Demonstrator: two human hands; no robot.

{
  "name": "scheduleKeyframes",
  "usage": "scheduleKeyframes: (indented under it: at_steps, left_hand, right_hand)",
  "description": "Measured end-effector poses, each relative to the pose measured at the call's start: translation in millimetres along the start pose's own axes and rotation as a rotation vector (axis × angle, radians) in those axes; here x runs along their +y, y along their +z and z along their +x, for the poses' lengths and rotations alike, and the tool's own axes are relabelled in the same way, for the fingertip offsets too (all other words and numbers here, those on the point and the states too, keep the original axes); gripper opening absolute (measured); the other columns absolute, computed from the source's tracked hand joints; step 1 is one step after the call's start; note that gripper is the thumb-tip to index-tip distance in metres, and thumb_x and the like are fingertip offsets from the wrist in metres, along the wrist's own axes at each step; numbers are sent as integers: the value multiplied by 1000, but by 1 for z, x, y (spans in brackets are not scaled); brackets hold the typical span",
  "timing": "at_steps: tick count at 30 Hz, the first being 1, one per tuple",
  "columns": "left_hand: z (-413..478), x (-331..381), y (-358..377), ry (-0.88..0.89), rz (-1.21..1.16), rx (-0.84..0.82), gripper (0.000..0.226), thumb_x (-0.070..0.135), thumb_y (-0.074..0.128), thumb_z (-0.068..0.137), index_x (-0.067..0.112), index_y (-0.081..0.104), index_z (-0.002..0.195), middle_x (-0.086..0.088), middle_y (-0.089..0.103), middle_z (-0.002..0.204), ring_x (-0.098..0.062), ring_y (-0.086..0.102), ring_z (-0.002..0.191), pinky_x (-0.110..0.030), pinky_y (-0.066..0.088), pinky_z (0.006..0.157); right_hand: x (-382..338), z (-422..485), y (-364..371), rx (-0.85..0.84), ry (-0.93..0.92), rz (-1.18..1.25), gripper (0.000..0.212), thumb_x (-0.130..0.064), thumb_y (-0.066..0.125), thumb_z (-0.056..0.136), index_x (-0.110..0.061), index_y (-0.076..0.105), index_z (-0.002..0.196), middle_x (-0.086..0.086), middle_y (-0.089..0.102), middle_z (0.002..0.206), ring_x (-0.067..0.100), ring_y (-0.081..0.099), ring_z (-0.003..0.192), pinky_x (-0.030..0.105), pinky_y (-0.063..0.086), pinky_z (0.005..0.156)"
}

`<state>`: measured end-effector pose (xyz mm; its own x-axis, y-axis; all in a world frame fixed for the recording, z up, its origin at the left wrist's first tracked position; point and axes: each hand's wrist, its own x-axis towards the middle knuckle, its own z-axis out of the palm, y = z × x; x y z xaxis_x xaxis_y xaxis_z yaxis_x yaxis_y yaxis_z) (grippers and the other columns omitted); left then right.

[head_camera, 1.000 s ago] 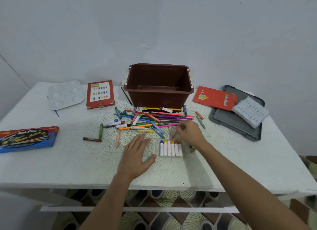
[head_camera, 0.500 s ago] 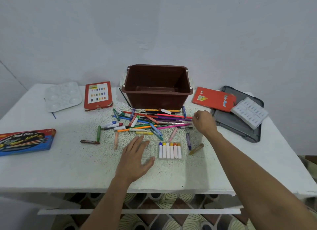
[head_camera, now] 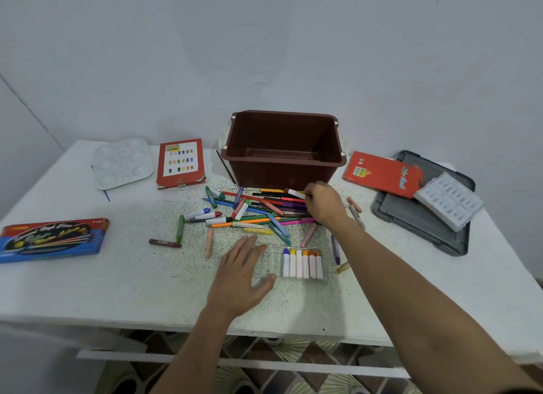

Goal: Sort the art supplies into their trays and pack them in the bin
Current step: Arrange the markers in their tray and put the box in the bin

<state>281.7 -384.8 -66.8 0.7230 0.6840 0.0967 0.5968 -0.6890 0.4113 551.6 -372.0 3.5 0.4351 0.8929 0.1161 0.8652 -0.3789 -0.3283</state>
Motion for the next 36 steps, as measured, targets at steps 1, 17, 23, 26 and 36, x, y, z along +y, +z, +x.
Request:
scheduleKeyframes:
  at_steps: [1,17,23,26,36]
  left_hand:
    - [0,0,0,1,-2,3,68,67,35,91,35,29,151,14,9,163,-3,-6,149,-34,4,115]
    - [1,-2,4,25,-2,44,64,64,41,92,33,35,148,12,16,162,-5,1,150,-34,10,116]
    - [1,-2,4,25,-10,51,63,64,41,92,33,36,147,11,18,162,-6,3,150,-35,14,115]
    - [1,-1,3,20,-17,43,63,64,41,92,33,36,147,11,17,162,-6,3,150,-37,15,116]
    - [0,0,1,16,-11,32,66,65,38,92,34,33,150,11,15,163,-6,1,150,-34,9,114]
  right_hand:
    - [-3,3,2,-9,-13,-13,22,-3,52,91,-1,68,106,19,65,99,38,63,92,39,50,74]
    - [-12,15,25,12,49,34,31,1,53,90,-1,63,119,21,58,112,39,58,101,41,48,83]
    - [-25,-6,18,-4,27,405,42,-3,57,93,-15,48,132,5,59,90,20,57,78,29,40,66]
    - [-34,-27,11,-43,53,553,46,-4,58,95,-21,46,135,3,62,80,16,61,71,24,48,59]
    - [-39,-100,12,-245,27,578,43,-8,61,95,-24,47,133,1,63,84,15,63,74,28,54,64]
